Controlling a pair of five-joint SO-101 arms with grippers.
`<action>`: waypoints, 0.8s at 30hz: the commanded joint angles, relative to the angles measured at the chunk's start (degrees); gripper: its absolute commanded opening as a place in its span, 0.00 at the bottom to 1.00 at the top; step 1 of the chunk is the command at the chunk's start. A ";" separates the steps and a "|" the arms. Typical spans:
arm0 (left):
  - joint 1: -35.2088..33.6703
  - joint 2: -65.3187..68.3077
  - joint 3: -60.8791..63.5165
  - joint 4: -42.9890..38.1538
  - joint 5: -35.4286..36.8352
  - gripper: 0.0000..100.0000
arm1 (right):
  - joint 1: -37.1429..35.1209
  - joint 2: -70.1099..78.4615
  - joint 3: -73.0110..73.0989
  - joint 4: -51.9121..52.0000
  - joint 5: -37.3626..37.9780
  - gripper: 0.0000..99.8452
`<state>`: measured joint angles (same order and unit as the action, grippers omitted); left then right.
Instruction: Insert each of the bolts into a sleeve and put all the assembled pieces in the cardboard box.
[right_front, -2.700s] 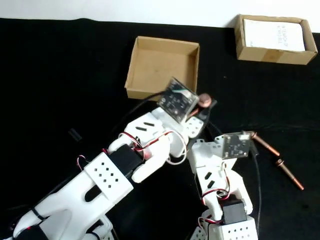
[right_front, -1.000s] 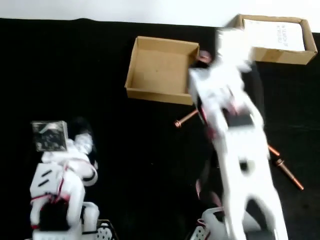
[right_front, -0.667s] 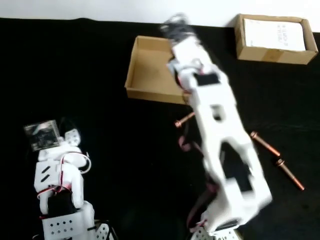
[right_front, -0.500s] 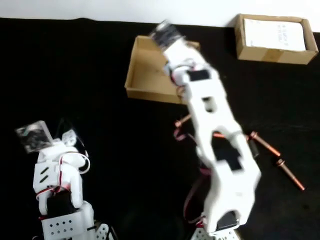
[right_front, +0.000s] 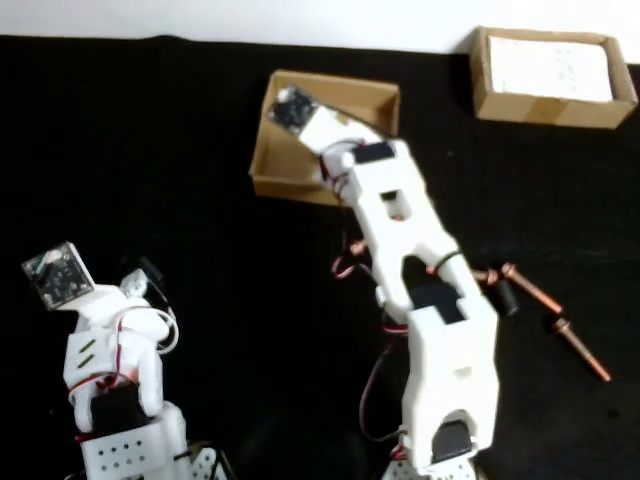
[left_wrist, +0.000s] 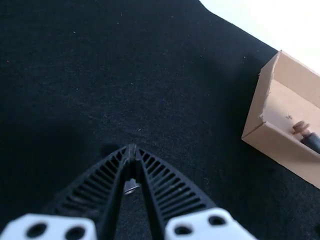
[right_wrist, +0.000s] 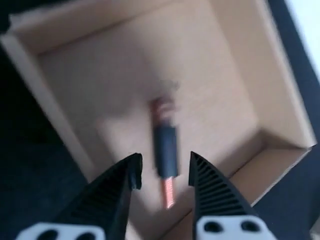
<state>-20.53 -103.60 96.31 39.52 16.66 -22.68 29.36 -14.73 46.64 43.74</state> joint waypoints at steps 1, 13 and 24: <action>-0.66 -0.57 0.84 -0.18 0.44 0.01 | -0.40 -10.59 -2.77 6.64 -4.92 0.13; -0.66 -0.48 0.84 -0.09 0.44 0.01 | 2.15 -37.85 -2.42 37.05 -42.37 0.13; -1.27 0.22 0.84 9.32 0.44 0.01 | 8.48 -60.26 27.30 44.88 -55.03 0.13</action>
<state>-20.88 -103.52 96.31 46.73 16.66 -17.14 -22.86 1.98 92.79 -9.10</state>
